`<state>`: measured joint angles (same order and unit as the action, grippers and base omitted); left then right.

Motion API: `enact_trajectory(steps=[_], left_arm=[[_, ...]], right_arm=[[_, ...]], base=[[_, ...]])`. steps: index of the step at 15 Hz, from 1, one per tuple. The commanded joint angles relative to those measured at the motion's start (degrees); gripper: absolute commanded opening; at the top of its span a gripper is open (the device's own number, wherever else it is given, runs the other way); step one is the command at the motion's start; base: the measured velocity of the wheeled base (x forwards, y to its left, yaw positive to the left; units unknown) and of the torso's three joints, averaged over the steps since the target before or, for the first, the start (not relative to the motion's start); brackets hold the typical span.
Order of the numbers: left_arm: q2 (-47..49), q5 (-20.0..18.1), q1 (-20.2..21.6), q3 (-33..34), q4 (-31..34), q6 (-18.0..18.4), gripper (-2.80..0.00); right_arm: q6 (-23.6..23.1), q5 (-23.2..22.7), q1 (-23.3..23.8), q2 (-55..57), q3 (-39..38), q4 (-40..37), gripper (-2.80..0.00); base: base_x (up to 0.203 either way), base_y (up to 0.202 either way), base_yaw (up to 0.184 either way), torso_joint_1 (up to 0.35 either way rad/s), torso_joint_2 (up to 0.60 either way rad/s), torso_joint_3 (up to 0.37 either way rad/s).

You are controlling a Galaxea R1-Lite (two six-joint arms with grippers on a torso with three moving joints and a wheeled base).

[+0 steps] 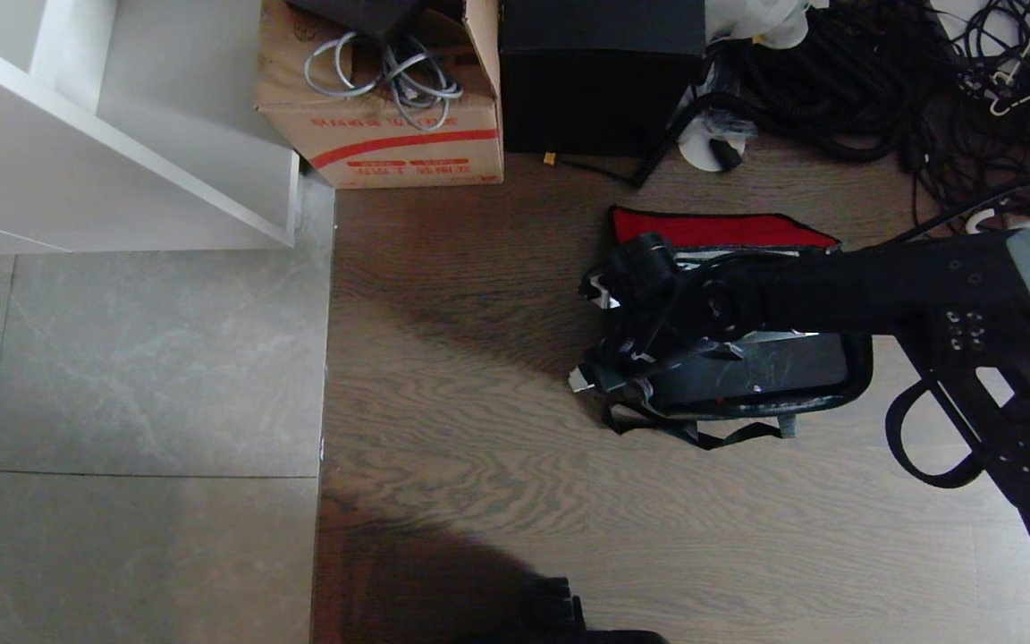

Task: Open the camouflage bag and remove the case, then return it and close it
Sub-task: Close the top of the storage box

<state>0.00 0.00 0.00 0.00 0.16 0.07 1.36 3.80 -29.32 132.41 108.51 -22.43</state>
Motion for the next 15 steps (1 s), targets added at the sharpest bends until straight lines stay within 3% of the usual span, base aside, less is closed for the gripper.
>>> enact_trajectory(steps=[1,9,12,15], left_arm=[[0.00,0.00,0.00,0.00,0.02,-0.07,-2.80],[0.00,0.00,0.00,0.00,0.02,-0.01,-2.80],[0.00,0.00,0.00,-0.09,0.02,0.00,-2.80],[0.00,0.00,0.00,-0.01,0.02,0.01,-2.80]], right_arm=[[-0.05,0.22,0.04,0.30,0.28,0.28,-2.80],[0.59,0.01,0.04,-5.10,-0.40,-0.40,-2.80],[1.71,-2.48,0.30,-11.23,-3.94,-2.15,-2.80],[-2.05,-2.80,2.34,-15.37,-7.27,-2.39,-2.80]], base=[[0.000,0.000,0.000,0.000,0.00,0.000],[0.000,0.000,0.000,0.000,0.00,0.000],[0.000,0.000,0.000,0.000,0.00,0.000],[0.000,0.000,0.000,0.000,0.00,0.000]])
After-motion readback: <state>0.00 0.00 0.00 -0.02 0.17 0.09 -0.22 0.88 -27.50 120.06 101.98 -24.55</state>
